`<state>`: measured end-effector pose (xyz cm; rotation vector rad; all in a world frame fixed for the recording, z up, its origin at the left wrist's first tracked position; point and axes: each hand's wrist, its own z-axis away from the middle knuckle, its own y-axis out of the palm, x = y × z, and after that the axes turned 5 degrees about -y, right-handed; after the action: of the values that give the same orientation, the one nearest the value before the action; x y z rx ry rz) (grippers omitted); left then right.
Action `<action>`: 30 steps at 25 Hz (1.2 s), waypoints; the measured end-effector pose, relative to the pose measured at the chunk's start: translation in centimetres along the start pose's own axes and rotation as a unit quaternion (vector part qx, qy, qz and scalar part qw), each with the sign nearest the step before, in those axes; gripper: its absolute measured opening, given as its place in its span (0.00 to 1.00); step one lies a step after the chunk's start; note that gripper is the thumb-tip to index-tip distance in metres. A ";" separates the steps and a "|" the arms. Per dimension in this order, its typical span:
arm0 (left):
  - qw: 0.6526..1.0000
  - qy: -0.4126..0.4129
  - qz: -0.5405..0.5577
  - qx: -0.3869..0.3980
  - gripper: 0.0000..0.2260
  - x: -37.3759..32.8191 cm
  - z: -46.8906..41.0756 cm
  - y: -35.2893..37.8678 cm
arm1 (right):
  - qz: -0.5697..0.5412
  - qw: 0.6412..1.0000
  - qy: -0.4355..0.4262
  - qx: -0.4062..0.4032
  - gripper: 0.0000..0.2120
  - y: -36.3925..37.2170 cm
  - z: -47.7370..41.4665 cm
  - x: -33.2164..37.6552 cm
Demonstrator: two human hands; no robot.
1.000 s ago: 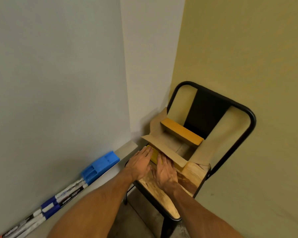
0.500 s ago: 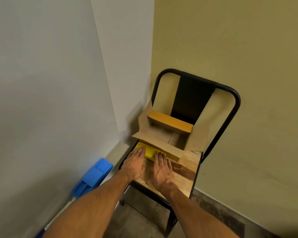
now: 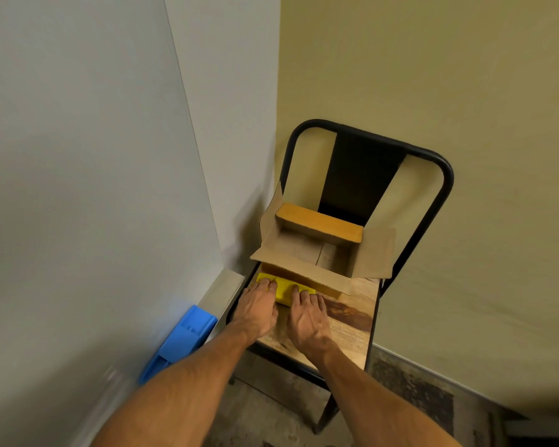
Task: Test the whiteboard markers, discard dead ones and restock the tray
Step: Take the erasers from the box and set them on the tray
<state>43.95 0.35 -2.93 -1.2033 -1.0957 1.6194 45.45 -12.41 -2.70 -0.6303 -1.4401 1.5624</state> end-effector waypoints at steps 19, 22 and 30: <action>0.998 -0.021 0.020 0.055 0.36 0.4 0.5 1.9 | -0.041 0.998 0.032 0.031 0.43 0.0 -0.3 0.0; 0.998 -0.040 0.026 0.049 0.38 -0.2 1.8 1.4 | -0.038 0.999 0.027 0.024 0.45 -0.2 0.4 0.3; 0.992 -0.108 0.058 0.018 0.38 -2.2 5.6 -0.4 | -0.019 0.997 -0.072 0.000 0.44 -2.2 3.0 -0.2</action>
<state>38.96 -2.53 -1.06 -1.1053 -1.1415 1.8866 43.64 -14.26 -0.09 -0.4950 -1.5491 1.6053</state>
